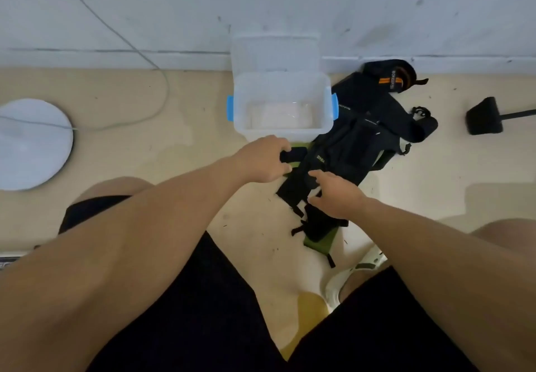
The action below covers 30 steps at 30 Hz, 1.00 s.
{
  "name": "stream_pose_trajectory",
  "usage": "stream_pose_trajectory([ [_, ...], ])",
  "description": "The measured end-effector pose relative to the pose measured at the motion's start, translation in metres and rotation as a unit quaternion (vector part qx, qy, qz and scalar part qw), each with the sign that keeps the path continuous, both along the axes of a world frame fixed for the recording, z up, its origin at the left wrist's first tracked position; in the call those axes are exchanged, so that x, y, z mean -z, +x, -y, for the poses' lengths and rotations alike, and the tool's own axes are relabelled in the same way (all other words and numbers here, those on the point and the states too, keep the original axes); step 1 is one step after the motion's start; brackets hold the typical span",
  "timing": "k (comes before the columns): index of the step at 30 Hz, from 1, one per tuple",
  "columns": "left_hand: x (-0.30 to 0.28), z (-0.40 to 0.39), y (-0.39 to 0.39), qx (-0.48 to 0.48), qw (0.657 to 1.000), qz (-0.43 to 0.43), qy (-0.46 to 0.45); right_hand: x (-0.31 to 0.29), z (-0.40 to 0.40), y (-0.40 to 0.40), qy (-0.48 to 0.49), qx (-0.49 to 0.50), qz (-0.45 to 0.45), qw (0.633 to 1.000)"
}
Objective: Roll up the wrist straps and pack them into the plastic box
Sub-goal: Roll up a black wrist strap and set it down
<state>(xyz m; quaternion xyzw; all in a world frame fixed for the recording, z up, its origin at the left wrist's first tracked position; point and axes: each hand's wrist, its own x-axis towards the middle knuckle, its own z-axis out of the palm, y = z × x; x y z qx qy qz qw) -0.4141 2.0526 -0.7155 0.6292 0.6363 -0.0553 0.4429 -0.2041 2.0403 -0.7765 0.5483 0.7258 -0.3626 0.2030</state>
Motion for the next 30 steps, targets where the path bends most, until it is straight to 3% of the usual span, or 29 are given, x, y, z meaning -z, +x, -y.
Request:
stream_pose_trajectory([
  [12, -0.08, 0.065, 0.013, -0.063, 0.992, 0.028, 0.107, -0.078, 0.071, 0.032, 0.058, 0.056, -0.045, 0.996],
  [19, -0.163, 0.055, 0.062, 0.088, 0.957, -0.021, 0.275, -0.083, 0.052, 0.033, 0.083, 0.081, -0.06, 0.991],
  [25, -0.108, 0.016, 0.047, 0.09, 0.985, -0.022, 0.146, -0.028, -0.001, 0.042, 0.066, 0.212, -0.084, 0.971],
  [28, -0.093, -0.007, 0.058, 0.096, 0.99, -0.004, 0.103, 0.006, -0.042, 0.057, 0.06, 0.351, -0.111, 0.928],
  [30, -0.09, -0.018, 0.068, 0.102, 0.989, 0.01, 0.107, 0.028, -0.072, 0.064, 0.062, 0.456, -0.13, 0.878],
])
